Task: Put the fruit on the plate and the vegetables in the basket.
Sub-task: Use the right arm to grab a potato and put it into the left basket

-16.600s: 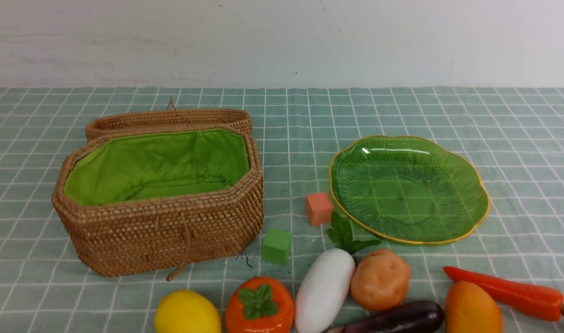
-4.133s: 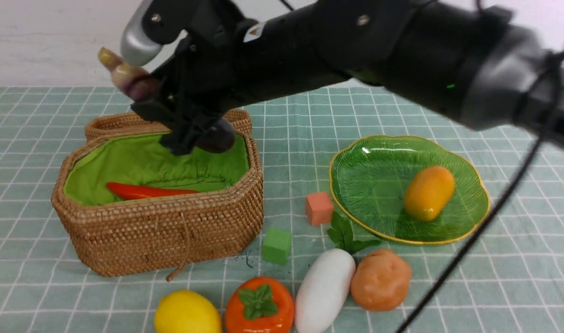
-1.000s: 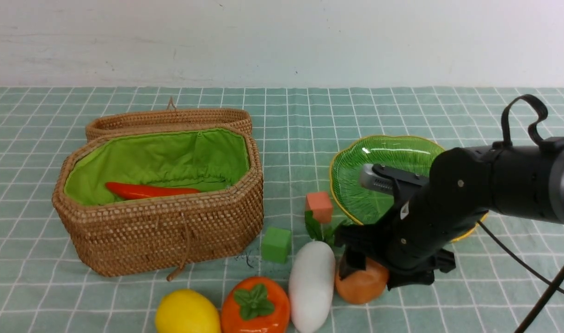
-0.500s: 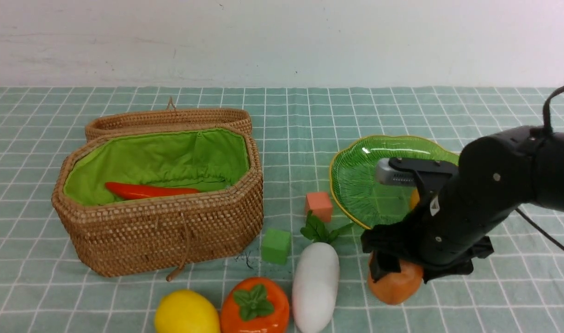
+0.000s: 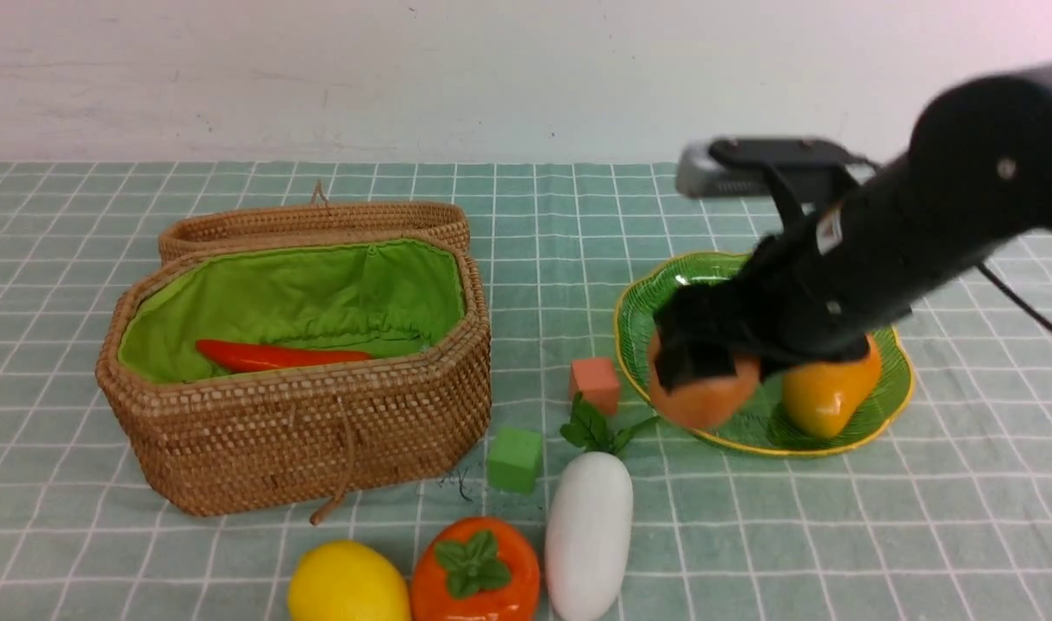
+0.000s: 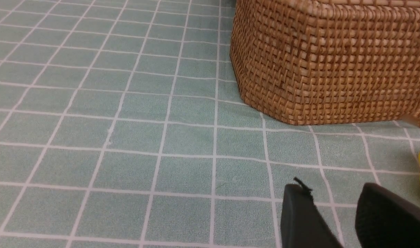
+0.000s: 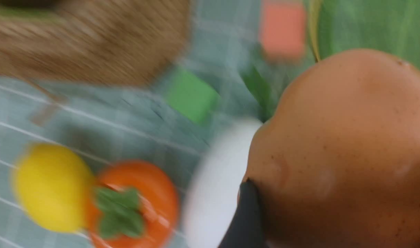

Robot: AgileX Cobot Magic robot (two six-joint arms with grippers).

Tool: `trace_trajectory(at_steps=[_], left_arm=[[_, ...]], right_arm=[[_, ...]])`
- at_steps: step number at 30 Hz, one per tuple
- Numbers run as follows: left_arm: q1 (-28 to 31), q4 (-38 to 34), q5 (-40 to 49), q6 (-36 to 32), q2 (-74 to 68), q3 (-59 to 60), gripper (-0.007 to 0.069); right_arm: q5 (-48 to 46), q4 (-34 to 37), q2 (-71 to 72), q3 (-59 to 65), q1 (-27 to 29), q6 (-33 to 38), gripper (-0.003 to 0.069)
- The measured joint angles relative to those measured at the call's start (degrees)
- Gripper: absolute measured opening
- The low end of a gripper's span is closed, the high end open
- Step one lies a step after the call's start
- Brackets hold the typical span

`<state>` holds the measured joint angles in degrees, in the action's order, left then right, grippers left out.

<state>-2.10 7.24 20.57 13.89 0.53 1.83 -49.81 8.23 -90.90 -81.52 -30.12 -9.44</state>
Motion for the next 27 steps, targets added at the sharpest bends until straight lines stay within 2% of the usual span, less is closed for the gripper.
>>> trace_trajectory(at_steps=[1, 2, 4, 9, 16, 21, 23, 25, 27], left_arm=[[0.00, 0.00, 0.00, 0.00, 0.00, 0.00, 0.0239], [0.00, 0.00, 0.00, 0.00, 0.00, 0.00, 0.0239], [0.00, 0.00, 0.00, 0.00, 0.00, 0.00, 0.0239], [0.00, 0.00, 0.00, 0.00, 0.00, 0.00, 0.0239], [0.00, 0.00, 0.00, 0.00, 0.00, 0.00, 0.0239], [0.00, 0.00, 0.00, 0.00, 0.00, 0.00, 0.0239], [0.00, 0.00, 0.00, 0.00, 0.00, 0.00, 0.0239], [0.00, 0.00, 0.00, 0.00, 0.00, 0.00, 0.0239], [0.00, 0.00, 0.00, 0.00, 0.00, 0.00, 0.0239]], right_arm=[[-0.11, 0.00, -0.16, 0.00, -0.20, -0.01, 0.0563], [-0.58, 0.00, -1.89, -6.12, -1.76, 0.57, 0.0563], [-0.58, 0.00, -3.62, -10.01, -3.04, 1.24, 0.0563], [5.07, 1.35, -15.05, -23.96, -9.00, 4.69, 0.0563], [13.63, 1.75, -27.83, -31.73, -12.84, 4.86, 0.0563], [14.22, 1.75, -31.43, -32.23, -13.01, 4.86, 0.0563], [14.22, 1.75, -32.05, -32.29, -13.01, 4.86, 0.0573], [14.22, 1.75, -31.96, -32.42, -13.01, 4.86, 0.0643], [14.14, 1.65, -31.55, -32.49, -13.01, 4.86, 0.0675]])
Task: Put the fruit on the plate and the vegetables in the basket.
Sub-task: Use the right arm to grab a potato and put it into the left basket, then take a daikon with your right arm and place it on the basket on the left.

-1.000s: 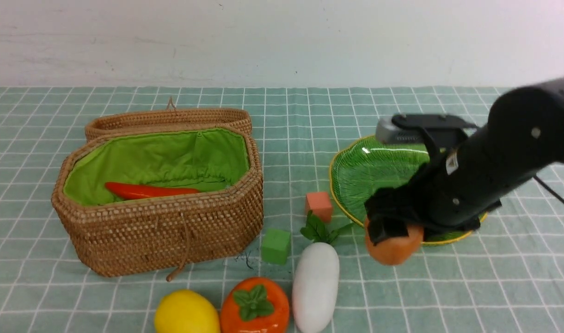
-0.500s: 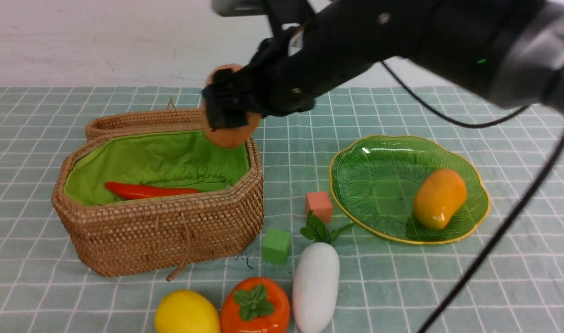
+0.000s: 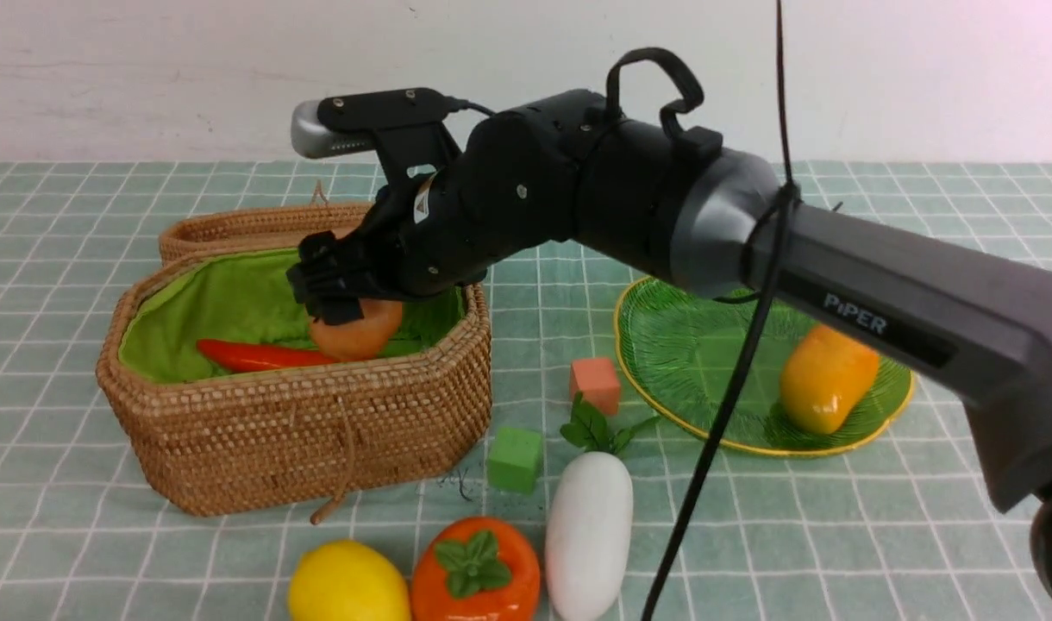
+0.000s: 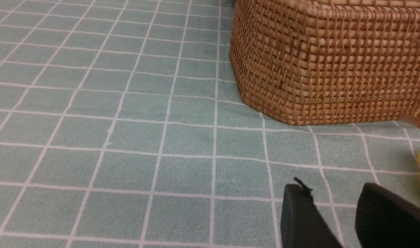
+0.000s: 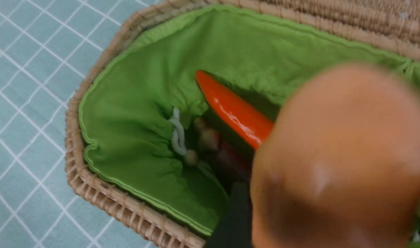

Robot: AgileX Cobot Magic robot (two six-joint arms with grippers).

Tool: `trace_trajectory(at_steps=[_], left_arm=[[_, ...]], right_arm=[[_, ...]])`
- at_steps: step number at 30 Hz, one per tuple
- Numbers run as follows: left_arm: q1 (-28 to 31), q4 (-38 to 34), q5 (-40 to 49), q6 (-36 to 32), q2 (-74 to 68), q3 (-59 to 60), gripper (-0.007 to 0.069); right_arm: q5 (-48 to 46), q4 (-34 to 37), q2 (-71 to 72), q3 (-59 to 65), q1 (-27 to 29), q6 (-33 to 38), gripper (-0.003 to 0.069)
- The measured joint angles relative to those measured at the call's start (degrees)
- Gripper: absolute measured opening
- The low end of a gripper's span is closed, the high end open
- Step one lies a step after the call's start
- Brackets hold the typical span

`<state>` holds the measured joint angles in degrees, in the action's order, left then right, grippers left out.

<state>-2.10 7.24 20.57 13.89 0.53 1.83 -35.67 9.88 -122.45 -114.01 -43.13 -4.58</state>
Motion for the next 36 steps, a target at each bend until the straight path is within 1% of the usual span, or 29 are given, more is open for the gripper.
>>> trace_trajectory(at_steps=[3, 6, 8, 10, 13, 14, 15, 18, 19, 20, 22, 25, 31, 36], left_arm=[[0.00, 0.00, 0.00, 0.00, 0.00, 0.00, 0.0239], [0.00, 0.00, 0.00, 0.00, 0.00, 0.00, 0.0239], [0.00, 0.00, 0.00, 0.00, 0.00, 0.00, 0.0239], [0.00, 0.00, 0.00, 0.00, 0.00, 0.00, 0.0239], [0.00, 0.00, 0.00, 0.00, 0.00, 0.00, 0.0239], [0.00, 0.00, 0.00, 0.00, 0.00, 0.00, 0.0239], [0.00, 0.00, 0.00, 0.00, 0.00, 0.00, 0.0239], [0.00, 0.00, 0.00, 0.00, 0.00, 0.00, 0.0239], [0.00, 0.00, 0.00, 0.00, 0.00, 0.00, 0.0239], [0.00, 0.00, 0.00, 0.00, 0.00, 0.00, 0.0239], [0.00, 0.00, 0.00, 0.00, 0.00, 0.00, 0.0239], [0.00, 0.00, 0.00, 0.00, 0.00, 0.00, 0.0239], [0.00, 0.00, 0.00, 0.00, 0.00, 0.00, 0.0239], [0.00, 0.00, 0.00, 0.00, 0.00, 0.00, 0.0239]], right_arm=[[-1.42, -0.27, 0.94, 0.00, 0.19, 0.00, 0.0678], [-4.14, -1.27, 2.76, 0.00, 0.89, 0.00, 0.0658], [-8.74, -2.84, 5.37, 0.00, 1.72, 0.00, 0.0624], [-11.74, -3.95, 6.98, 0.00, 2.15, 0.00, 0.0605], [-23.02, -10.55, 13.18, 0.00, 3.34, -0.45, 0.0552], [-24.24, -10.96, 13.92, 0.00, 3.43, -0.71, 0.0548], [-28.34, -13.87, 16.47, 0.19, 3.84, -2.93, 0.0534], [-31.82, -16.75, 21.53, 2.33, 4.27, -10.75, 0.0523], [-31.96, -16.92, 21.82, 2.85, 4.27, -11.46, 0.0522], [-32.50, -17.04, 23.09, 4.40, 4.27, -15.20, 0.0520], [-33.03, -16.08, 24.89, 10.06, 3.99, -26.55, 0.0519], [-31.17, -15.23, 24.22, 18.06, 2.49, -34.26, 0.0518], [-23.54, -13.71, 20.50, 27.24, 1.21, -38.61, 0.0518], [-20.05, -13.70, 14.82, 28.56, 1.21, -40.09, 0.0518]])
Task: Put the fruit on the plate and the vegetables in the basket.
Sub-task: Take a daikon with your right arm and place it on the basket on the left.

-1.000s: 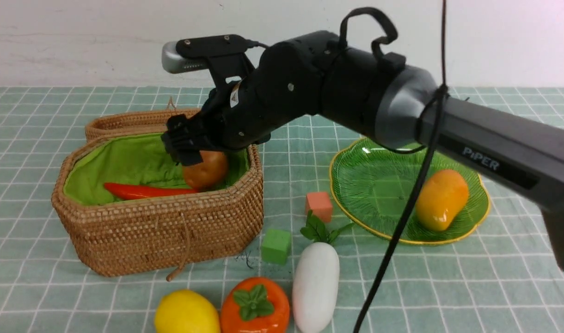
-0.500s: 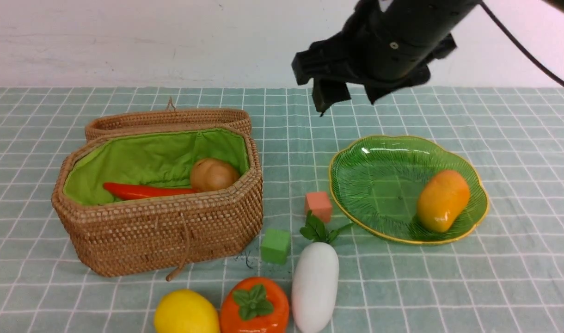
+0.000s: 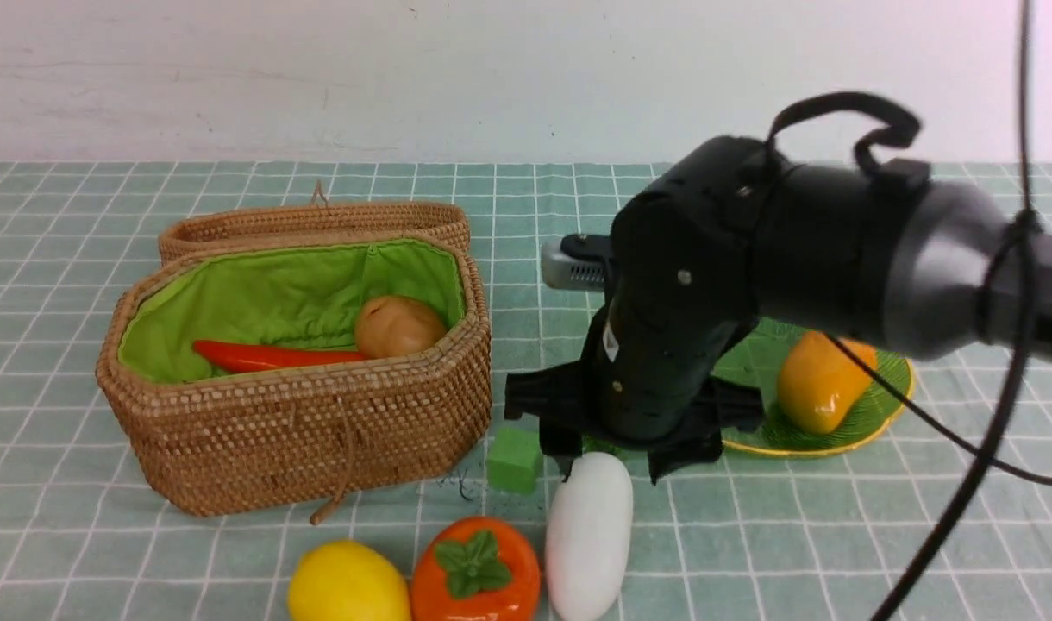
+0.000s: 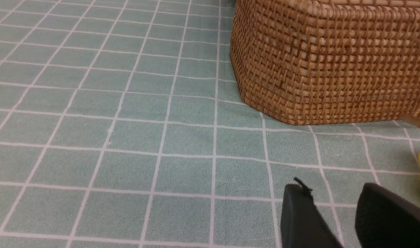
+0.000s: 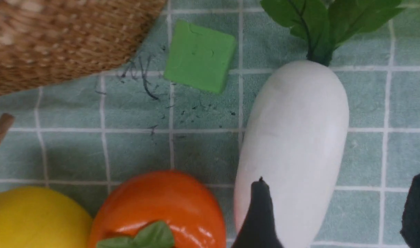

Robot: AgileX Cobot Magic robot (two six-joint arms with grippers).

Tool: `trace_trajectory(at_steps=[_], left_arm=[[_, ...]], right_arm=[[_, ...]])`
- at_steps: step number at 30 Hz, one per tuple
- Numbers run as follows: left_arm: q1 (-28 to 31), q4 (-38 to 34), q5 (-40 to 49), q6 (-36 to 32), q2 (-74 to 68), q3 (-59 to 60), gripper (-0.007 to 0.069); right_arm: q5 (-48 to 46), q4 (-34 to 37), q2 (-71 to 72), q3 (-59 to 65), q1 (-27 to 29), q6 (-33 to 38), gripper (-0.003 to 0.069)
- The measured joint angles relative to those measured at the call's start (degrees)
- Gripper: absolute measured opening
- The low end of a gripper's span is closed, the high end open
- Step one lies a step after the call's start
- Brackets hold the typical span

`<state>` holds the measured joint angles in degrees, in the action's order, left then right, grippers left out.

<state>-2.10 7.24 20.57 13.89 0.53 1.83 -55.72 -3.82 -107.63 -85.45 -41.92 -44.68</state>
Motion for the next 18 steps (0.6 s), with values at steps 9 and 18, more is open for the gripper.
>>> trace_trajectory(at_steps=[9, 18], left_arm=[[0.00, 0.00, 0.00, 0.00, 0.00, 0.00, 0.0239], [0.00, 0.00, 0.00, 0.00, 0.00, 0.00, 0.0239]], right_arm=[[2.10, 1.19, -7.20, -0.29, 0.00, -0.44, 0.0521], [2.44, -1.54, -6.68, -0.30, -0.17, -0.44, 0.0501]])
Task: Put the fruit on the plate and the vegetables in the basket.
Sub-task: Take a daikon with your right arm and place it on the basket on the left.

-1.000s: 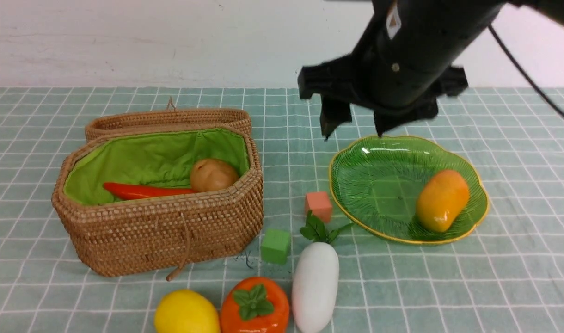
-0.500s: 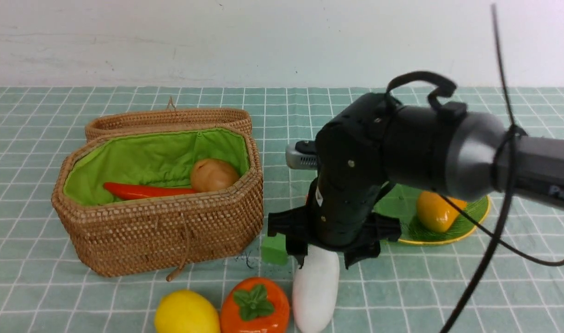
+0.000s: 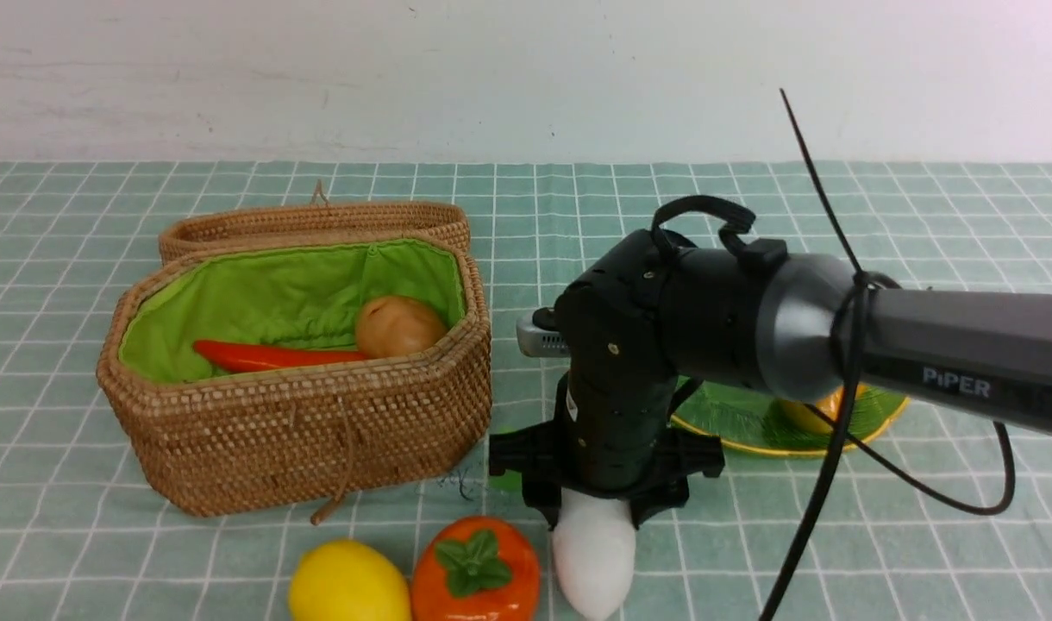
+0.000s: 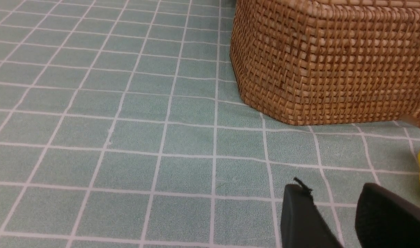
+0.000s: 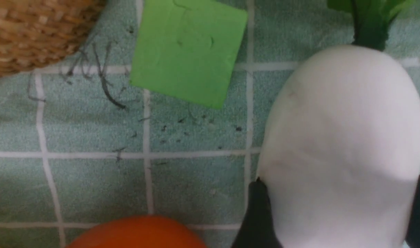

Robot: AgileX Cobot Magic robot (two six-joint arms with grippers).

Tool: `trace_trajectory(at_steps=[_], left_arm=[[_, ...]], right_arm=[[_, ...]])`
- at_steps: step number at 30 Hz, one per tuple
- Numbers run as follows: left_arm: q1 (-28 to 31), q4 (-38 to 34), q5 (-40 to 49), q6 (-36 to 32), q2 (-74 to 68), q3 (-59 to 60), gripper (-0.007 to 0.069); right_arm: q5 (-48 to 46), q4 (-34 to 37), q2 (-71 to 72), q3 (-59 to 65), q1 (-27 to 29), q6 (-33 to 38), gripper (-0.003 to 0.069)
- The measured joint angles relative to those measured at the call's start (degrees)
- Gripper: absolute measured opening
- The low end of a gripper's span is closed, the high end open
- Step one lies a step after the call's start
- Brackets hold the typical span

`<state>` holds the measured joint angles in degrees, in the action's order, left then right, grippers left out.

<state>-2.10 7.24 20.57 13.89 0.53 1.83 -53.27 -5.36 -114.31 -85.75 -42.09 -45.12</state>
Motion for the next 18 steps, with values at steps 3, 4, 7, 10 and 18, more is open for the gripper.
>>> trace_trajectory(at_steps=[3, 4, 7, 10, 18], left_arm=[[0.00, 0.00, 0.00, 0.00, 0.00, 0.00, 0.0239], [0.00, 0.00, 0.00, 0.00, 0.00, 0.00, 0.0239], [0.00, 0.00, 0.00, 0.00, 0.00, 0.00, 0.0239], [0.00, 0.00, 0.00, 0.00, 0.00, 0.00, 0.0239], [0.00, 0.00, 0.00, 0.00, 0.00, 0.00, 0.0239]], right_arm=[[-0.12, -2.74, 1.96, 0.31, 0.00, 0.00, 0.0384], [0.00, -3.81, 3.43, 0.31, 0.00, 0.00, 0.0222], [0.27, -5.49, 5.85, 0.31, 0.06, 0.00, 0.0053], [1.66, -7.93, 10.16, 0.31, 0.06, 0.62, -0.0016], [0.37, -3.79, 14.30, 0.31, 0.12, 4.96, 0.0074]])
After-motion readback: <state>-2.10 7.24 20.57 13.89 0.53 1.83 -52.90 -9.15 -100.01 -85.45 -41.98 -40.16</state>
